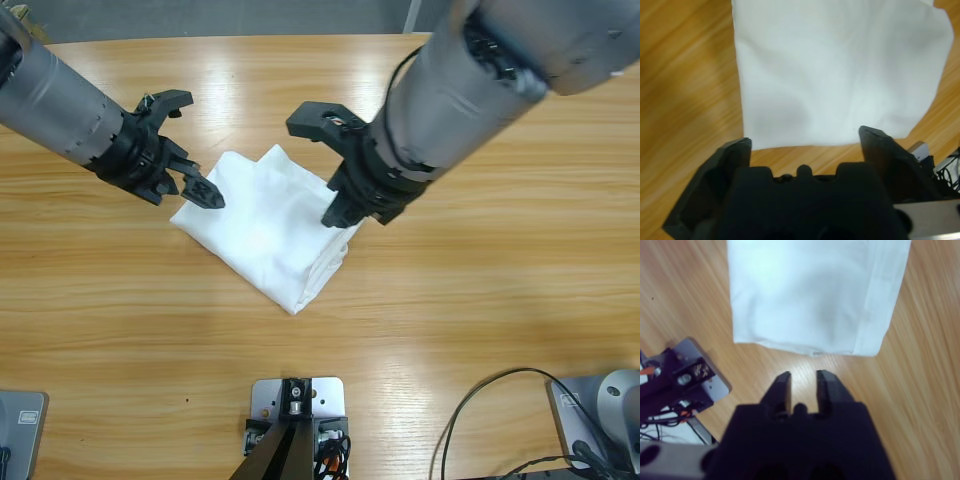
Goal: Fold clothes
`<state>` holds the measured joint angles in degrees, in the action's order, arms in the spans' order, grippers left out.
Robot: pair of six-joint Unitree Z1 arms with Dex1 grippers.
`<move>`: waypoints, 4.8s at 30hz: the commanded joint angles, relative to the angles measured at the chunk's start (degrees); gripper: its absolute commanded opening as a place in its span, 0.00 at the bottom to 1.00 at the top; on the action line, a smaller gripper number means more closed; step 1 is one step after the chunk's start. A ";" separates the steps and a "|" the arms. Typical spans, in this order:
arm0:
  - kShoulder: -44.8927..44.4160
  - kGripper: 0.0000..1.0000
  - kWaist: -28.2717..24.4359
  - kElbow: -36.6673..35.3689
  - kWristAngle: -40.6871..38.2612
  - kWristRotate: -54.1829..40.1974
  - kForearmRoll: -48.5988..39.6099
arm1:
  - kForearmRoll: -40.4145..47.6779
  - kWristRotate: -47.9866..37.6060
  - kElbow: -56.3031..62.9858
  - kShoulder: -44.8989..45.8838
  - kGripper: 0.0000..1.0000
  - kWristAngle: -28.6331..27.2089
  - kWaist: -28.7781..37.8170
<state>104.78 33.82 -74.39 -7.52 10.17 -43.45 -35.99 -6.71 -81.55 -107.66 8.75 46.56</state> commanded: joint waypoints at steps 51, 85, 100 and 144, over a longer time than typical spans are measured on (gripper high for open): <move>21.39 0.00 3.36 -12.36 -1.69 3.55 0.39 | 17.36 -12.78 17.89 -13.05 0.00 -0.65 2.75; -10.11 0.00 6.91 9.49 3.08 14.12 1.16 | 8.11 -11.39 6.14 -1.25 1.00 -5.55 2.75; 4.29 0.00 7.58 9.68 1.39 18.48 13.82 | -0.69 -7.88 -17.50 -16.37 0.28 -0.43 -2.36; 6.49 0.00 7.58 12.25 3.39 20.76 16.12 | -2.45 -6.86 -28.68 -30.69 0.00 4.93 -8.38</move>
<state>108.00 40.92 -63.55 -4.79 30.24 -28.08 -38.39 -15.17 -107.70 -134.24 14.14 42.18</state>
